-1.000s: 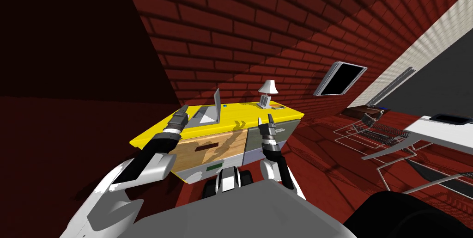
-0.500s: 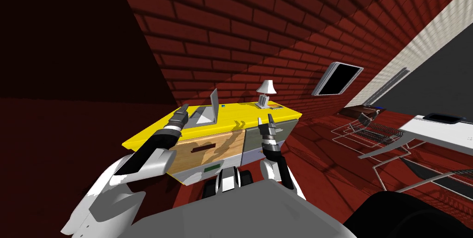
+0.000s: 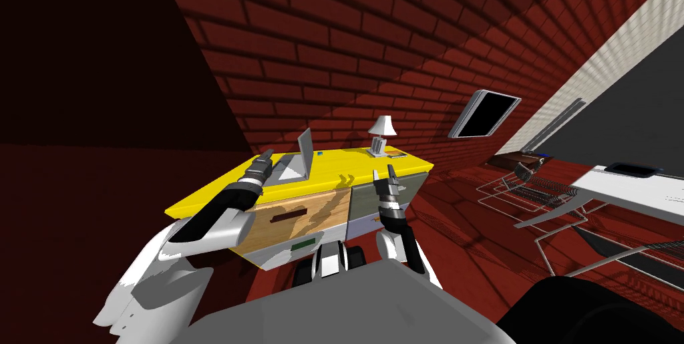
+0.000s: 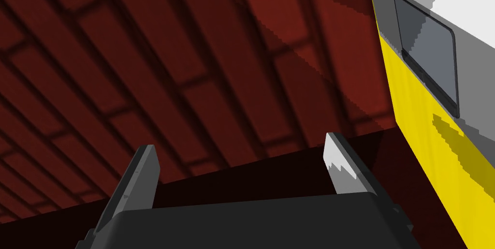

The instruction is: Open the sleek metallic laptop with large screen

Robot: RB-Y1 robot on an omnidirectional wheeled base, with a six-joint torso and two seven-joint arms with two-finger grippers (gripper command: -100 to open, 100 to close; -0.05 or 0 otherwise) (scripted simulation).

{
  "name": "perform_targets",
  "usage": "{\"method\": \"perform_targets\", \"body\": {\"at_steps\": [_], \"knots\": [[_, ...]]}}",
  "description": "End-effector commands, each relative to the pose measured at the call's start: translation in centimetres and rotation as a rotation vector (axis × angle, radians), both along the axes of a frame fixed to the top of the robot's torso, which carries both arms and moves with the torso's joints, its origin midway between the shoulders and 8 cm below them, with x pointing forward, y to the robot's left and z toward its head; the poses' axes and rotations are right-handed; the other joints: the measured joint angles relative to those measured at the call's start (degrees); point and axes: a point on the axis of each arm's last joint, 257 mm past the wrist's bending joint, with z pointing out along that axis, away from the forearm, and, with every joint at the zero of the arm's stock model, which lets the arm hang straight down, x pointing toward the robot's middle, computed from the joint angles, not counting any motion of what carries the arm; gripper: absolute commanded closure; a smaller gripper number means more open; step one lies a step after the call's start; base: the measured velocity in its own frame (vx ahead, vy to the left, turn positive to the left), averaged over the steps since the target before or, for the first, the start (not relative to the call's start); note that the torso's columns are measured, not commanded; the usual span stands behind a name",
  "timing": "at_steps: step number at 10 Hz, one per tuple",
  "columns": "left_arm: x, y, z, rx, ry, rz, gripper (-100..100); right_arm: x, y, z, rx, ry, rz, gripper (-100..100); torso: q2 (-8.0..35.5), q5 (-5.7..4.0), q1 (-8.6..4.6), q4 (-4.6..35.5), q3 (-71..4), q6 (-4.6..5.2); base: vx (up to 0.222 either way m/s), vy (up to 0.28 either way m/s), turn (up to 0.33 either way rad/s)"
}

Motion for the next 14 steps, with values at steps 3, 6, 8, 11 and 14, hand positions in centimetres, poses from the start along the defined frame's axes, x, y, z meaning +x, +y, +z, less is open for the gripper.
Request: {"method": "perform_targets", "body": {"at_steps": [3,6,8,11,14], "knots": [[0.9,0.6,0.2,0.012,0.058,0.034,-100,0.0,0.0,0.0,0.0,0.0,0.0,0,0.0,0.04,0.15,0.0,0.0,-0.02,0.009,-0.058,-0.022],[1.2,1.0,-0.1,0.014,0.099,0.054,-100,0.0,0.0,0.0,0.0,0.0,0.0,0,0.0,0.06,0.21,0.0,0.0,-0.02,0.005,-0.034,-0.014],[1.4,1.3,0.1,0.019,0.118,0.067,-100,0.0,0.0,0.0,0.0,0.0,0.0,0,0.0,0.01,0.06,0.0,0.0,-0.01,0.003,-0.05,-0.018],[1.5,1.9,-0.6,0.02,0.172,0.092,-100,0.0,0.0,0.0,0.0,0.0,0.0,0,0.0,0.02,0.08,0.0,0.0,0.0,0.009,-0.053,-0.017],[1.6,2.3,0.3,0.032,0.193,0.114,-100,0.0,0.0,0.0,0.0,0.0,0.0,0,0.0,0.03,0.11,0.0,0.0,-0.01,0.001,-0.057,-0.019]]}}
